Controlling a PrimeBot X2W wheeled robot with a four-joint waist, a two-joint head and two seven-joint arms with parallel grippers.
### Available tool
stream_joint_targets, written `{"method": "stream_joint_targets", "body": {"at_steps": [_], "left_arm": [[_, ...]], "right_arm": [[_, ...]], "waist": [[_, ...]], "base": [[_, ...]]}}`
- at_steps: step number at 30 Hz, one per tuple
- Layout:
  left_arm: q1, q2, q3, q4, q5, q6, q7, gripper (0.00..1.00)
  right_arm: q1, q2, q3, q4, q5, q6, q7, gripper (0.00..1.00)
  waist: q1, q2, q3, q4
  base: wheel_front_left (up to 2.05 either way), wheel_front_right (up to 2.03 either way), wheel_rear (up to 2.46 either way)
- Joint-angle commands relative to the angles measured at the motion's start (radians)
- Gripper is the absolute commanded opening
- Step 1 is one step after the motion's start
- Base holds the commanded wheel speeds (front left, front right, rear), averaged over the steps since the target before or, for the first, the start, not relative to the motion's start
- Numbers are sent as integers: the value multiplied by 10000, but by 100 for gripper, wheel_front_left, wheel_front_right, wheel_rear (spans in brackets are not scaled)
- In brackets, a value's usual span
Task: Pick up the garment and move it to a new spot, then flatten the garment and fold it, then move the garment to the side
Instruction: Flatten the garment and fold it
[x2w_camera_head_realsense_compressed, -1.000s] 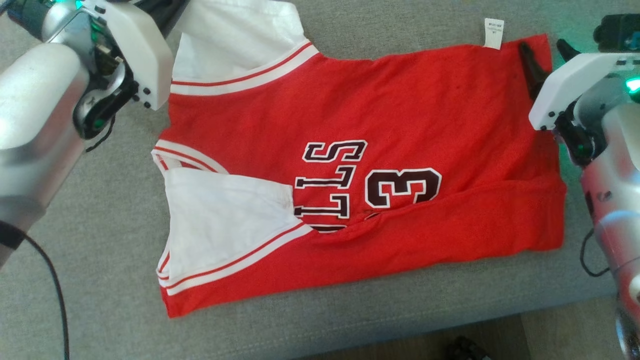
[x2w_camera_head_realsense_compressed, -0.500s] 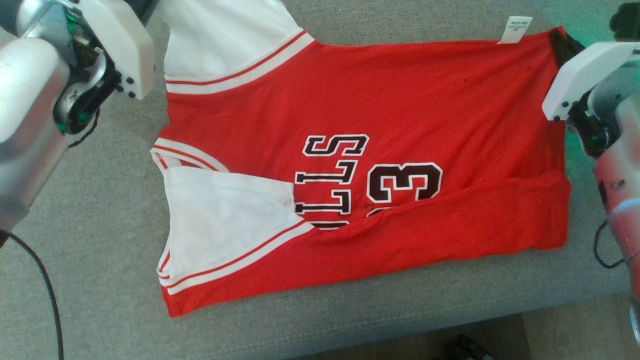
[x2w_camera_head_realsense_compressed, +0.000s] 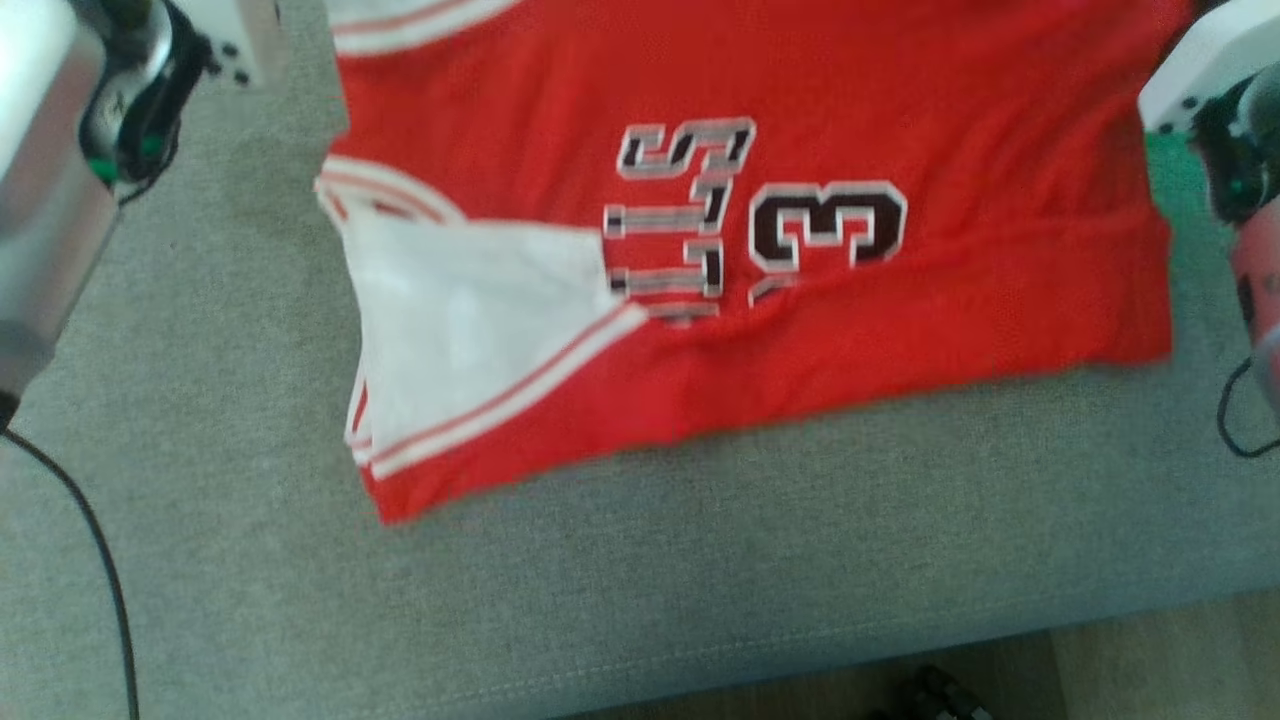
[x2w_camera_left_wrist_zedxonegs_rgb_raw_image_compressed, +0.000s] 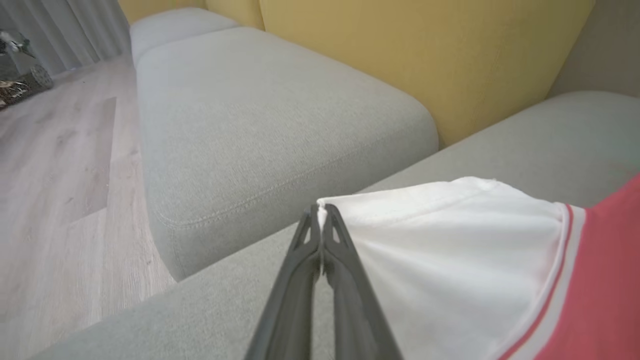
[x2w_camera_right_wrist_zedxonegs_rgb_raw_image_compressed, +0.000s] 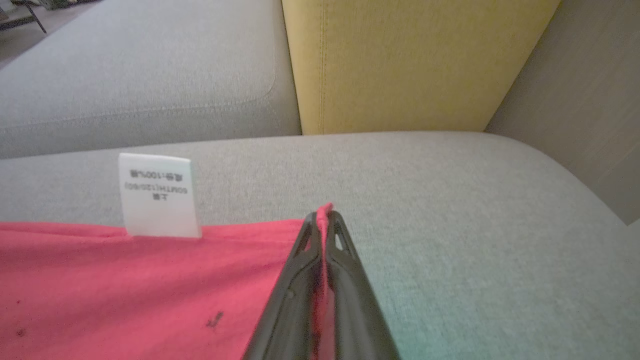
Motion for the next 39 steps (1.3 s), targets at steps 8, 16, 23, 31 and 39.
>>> {"method": "stream_joint_targets", "body": {"at_steps": [8,16,23,31,39], "left_arm": [[-721,-182,403,756,133,-165,-793,0],[138,-17,90,719,27,-549,-953,0],[1196,434,-218,-224,-138,-537,-704,0],[2598,1344,-713,-2156,-355,-232,69,0],[4329,2590,-1323,-4858,-942,420,1283,0]], "right_arm": [[-520,111,-152,393,-387,-9,-1143,0],[315,93,446,535,45,-9,-1252,0],[1505,-279,1432,-117,989,-9,-615,0],[2961,-1089,2522,-1141,2305,-9,733,0],[4312,-2270,3475,-2295,3393,-9,1929,0]], "waist": [[-1,0,-92,102],[-1,0,-901,194],[-1,0,-1801,302],[-1,0,-2695,378],[-1,0,-3410,541]], "base": [[0,0,0],[0,0,0],[0,0,0],[0,0,0],[0,0,0]]}}
